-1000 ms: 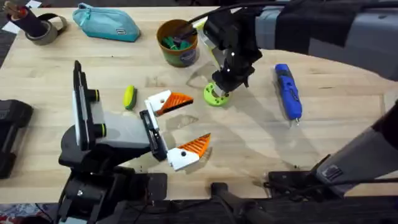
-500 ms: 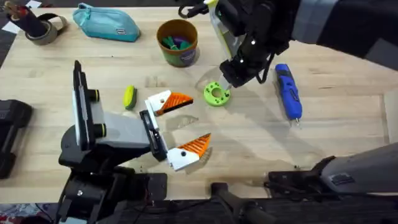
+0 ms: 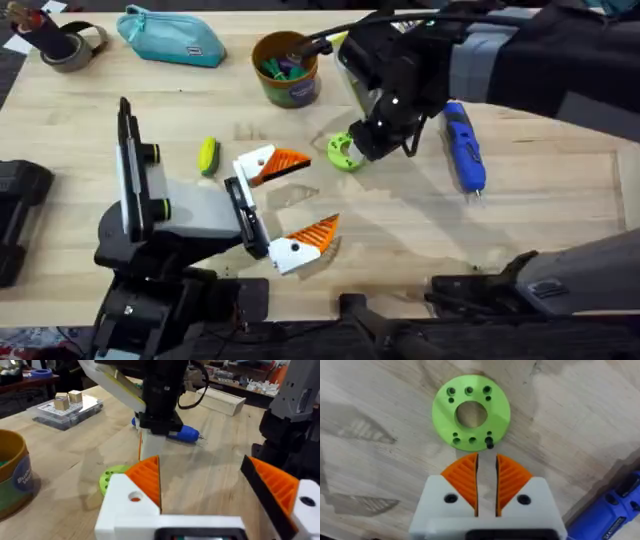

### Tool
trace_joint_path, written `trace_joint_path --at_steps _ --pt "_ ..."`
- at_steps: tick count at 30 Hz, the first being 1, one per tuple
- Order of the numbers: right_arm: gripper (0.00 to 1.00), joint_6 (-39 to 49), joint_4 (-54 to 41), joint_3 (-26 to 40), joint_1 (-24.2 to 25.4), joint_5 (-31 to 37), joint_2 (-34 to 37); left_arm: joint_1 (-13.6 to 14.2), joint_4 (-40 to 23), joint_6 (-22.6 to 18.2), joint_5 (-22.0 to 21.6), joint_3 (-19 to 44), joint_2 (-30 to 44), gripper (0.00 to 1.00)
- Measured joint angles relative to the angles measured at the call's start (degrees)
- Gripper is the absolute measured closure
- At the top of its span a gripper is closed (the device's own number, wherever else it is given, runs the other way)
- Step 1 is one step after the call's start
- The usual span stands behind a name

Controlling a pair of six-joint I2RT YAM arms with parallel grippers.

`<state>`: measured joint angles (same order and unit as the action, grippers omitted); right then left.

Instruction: Pick up the gripper from the table and insert it into the empty holder that is missing its gripper. Then pick up a screw, insert it into the mounting hole, and use the screwdriver to tighten it. Finally, clean up the table by picking up the vegetable and placing it into the bucket.

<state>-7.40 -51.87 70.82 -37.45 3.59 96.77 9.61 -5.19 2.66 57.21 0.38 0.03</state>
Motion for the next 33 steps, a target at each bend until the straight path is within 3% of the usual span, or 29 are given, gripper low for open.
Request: trace_joint_path --at_steps 3,5,6,11,13,18,19,33 --pt "0.831 -0.1 0.3 -0.1 0.0 0.0 0.0 0.0 0.0 0.0 0.0 0.0 0.0 0.012" --pt "0.975 -0.2 0.3 -0.1 0.0 0.0 0.0 0.0 0.0 0.0 0.0 0.0 0.0 0.012" --pt "0.991 -0.3 0.3 -0.1 0.0 0.0 0.0 0.0 0.0 0.0 -0.1 0.0 0.0 0.012" --pt "0.993 -0.3 0.4 -0.1 0.0 0.0 0.0 0.0 0.0 0.0 -0.2 0.0 0.0 0.012" --pt "0.863 -0.6 0.5 -0.1 0.0 0.0 0.0 0.0 0.0 0.0 -0.2 0.0 0.0 0.012" --pt "0.112 -1.0 0.5 -0.1 0.0 0.0 0.0 0.0 0.0 0.0 -0.2 0.0 0.0 0.012" --pt "0.035 -1.2 0.4 -0.1 0.0 0.0 0.0 0.0 0.0 0.0 -0.2 0.0 0.0 0.012" --pt "0.005 -2.8 3.1 -3.1 0.0 0.5 -0.8 0.0 0.0 0.0 -0.4 0.0 0.0 0.012"
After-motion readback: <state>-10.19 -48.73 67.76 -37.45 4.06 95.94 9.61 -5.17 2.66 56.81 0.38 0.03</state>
